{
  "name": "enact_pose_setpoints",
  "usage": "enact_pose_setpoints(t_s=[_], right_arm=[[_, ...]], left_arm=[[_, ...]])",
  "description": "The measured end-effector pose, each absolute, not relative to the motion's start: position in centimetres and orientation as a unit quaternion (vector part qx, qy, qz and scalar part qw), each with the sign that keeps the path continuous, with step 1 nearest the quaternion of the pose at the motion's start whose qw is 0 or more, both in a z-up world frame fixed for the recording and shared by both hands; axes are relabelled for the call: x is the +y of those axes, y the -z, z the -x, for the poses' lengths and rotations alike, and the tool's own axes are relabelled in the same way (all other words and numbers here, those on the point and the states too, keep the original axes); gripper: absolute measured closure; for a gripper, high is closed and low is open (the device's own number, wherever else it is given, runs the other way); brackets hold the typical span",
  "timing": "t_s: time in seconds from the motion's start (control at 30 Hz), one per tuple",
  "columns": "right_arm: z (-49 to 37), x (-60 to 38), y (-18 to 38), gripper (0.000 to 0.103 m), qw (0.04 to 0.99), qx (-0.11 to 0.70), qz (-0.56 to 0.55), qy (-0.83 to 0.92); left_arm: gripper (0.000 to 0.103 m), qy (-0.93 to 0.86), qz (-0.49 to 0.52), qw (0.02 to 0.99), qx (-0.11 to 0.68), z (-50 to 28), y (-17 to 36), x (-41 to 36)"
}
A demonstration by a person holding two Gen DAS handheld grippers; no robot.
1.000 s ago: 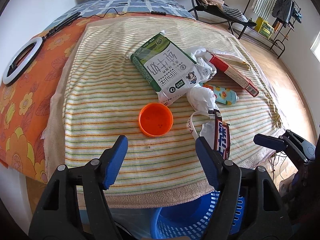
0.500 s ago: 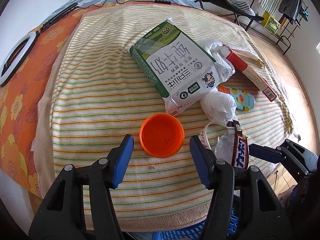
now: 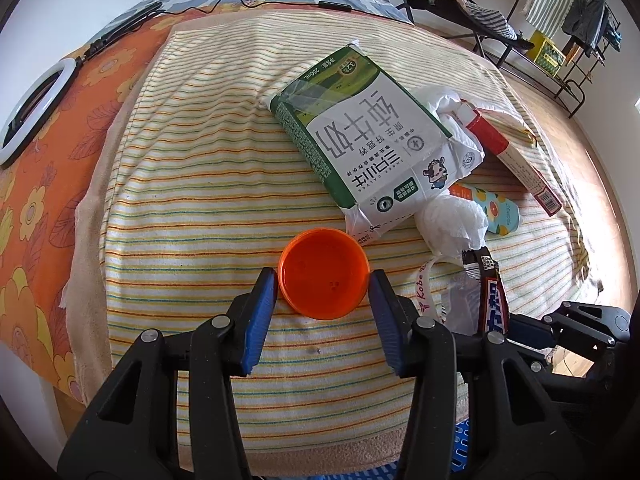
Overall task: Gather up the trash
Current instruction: 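Grasp the orange bottle cap with the left tool while the right tool grasps the chocolate wrapper, then carry the orange cap and chocolate wrapper down over the blue basket with both tools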
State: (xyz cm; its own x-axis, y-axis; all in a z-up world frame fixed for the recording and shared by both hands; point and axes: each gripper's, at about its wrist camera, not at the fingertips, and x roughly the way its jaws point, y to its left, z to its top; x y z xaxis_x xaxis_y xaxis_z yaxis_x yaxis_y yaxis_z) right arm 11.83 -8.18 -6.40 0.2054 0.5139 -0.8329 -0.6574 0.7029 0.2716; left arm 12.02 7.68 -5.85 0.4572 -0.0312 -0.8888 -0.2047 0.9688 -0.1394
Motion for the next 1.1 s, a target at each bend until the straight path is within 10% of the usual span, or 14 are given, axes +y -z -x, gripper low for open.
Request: enact_pose_setpoints(t_s=[1.1], right_arm=[[-5.6, -15.5, 3.7, 0.097, 0.796, 0.453, 0.099, -0.39]], left_arm=[[0.055, 0.028, 0.065, 0.86, 0.505, -2.2, 3.9, -0.1]])
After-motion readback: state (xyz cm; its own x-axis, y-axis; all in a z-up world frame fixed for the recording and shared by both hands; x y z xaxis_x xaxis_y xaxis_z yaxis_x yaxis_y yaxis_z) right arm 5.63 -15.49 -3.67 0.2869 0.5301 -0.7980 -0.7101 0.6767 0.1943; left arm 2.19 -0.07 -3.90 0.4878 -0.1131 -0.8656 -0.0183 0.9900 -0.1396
